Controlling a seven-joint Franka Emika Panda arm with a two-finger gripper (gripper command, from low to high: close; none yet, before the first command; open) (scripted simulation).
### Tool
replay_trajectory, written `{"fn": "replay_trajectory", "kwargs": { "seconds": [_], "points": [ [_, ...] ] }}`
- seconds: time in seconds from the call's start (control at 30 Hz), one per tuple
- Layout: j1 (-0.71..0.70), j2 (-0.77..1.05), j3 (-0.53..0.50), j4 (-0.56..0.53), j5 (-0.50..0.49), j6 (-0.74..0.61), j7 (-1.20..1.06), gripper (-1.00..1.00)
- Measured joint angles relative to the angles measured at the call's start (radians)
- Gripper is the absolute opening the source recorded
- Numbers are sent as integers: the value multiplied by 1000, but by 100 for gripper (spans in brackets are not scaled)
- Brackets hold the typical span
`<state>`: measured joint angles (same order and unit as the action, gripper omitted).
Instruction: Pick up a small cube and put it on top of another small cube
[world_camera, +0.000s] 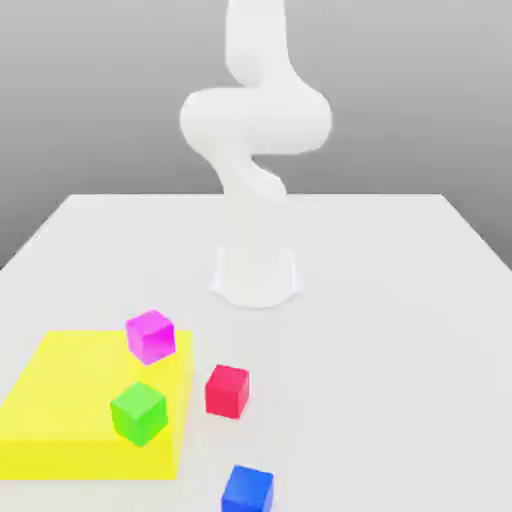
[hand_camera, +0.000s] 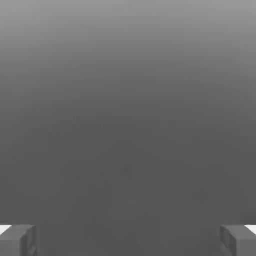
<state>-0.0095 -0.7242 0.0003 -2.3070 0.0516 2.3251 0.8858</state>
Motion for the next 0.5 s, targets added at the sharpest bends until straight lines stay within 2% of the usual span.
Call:
{"fn": "replay_trajectory", "kwargs": {
  "seconds": [0.27,0.5],
  "points": [
    [-40,247,33,-21,140,76,299,0],
    [-77,458,82,-40,195,146,601,0]
  ]
}}
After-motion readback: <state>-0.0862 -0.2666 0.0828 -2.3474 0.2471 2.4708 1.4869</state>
